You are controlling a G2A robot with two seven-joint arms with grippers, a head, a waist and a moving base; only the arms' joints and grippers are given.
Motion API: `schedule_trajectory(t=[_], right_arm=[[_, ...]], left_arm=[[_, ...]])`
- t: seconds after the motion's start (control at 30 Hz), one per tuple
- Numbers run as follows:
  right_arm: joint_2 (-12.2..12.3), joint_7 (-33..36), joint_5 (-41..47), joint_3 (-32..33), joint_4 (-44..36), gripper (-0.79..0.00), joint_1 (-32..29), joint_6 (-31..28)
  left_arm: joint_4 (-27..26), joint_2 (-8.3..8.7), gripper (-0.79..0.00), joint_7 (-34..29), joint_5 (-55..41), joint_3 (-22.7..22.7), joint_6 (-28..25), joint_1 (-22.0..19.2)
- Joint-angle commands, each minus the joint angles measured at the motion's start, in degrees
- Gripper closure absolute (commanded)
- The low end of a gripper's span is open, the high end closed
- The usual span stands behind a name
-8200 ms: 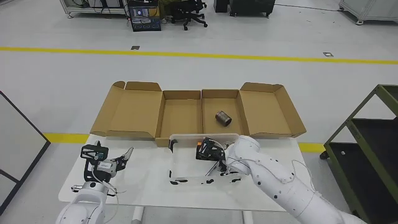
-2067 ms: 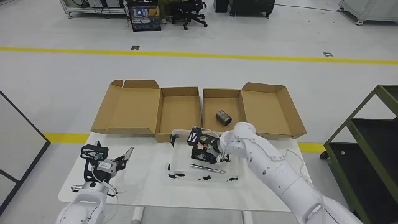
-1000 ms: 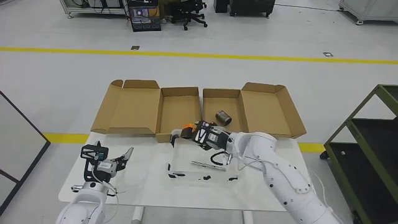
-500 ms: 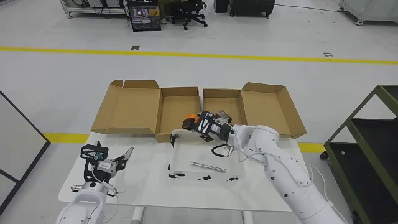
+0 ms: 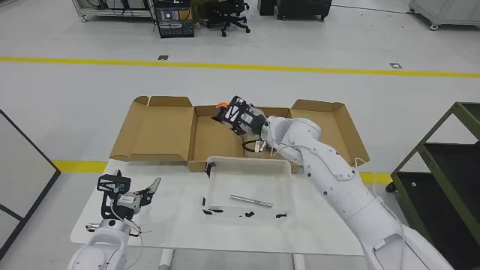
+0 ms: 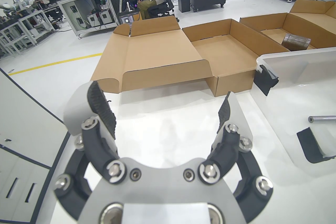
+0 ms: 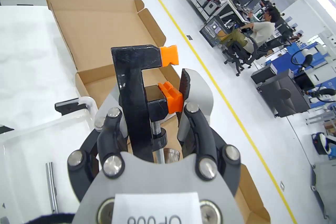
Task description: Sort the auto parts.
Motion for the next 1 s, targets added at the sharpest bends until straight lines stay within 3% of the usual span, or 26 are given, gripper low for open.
schedule_trajectory(t=[0.0,0.23,0.43,0.63,0.77,0.87,0.97], right_arm=[[-2.4,-0.8,2.7,-3.0,7.1,0.0,3.4,-0.1],[-10.7,-0.7,6.9,-11.0,25.0,0.0,9.0,-0.3],[-15.8,-2.8,8.4,-13.6,35.1,0.0,10.8,-0.2],[-18.7,-5.3,9.5,-13.7,41.1,0.0,12.6,0.2],[-19.8,-5.8,9.6,-13.6,43.6,-0.188,13.3,0.7],[-20.4,-5.7,9.7,-13.5,45.0,-0.243,13.5,1.2],[-20.8,-5.7,9.9,-13.3,46.0,-0.246,13.5,1.3]], left_arm=[[0.0,0.0,-0.785,0.0,0.0,0.0,0.0,0.0],[0.0,0.0,-0.785,0.0,0.0,0.0,0.0,0.0],[0.0,0.0,-0.785,0.0,0.0,0.0,0.0,0.0],[0.0,0.0,-0.785,0.0,0.0,0.0,0.0,0.0],[0.0,0.0,-0.785,0.0,0.0,0.0,0.0,0.0],[0.0,0.0,-0.785,0.0,0.0,0.0,0.0,0.0],[0.0,0.0,-0.785,0.0,0.0,0.0,0.0,0.0]])
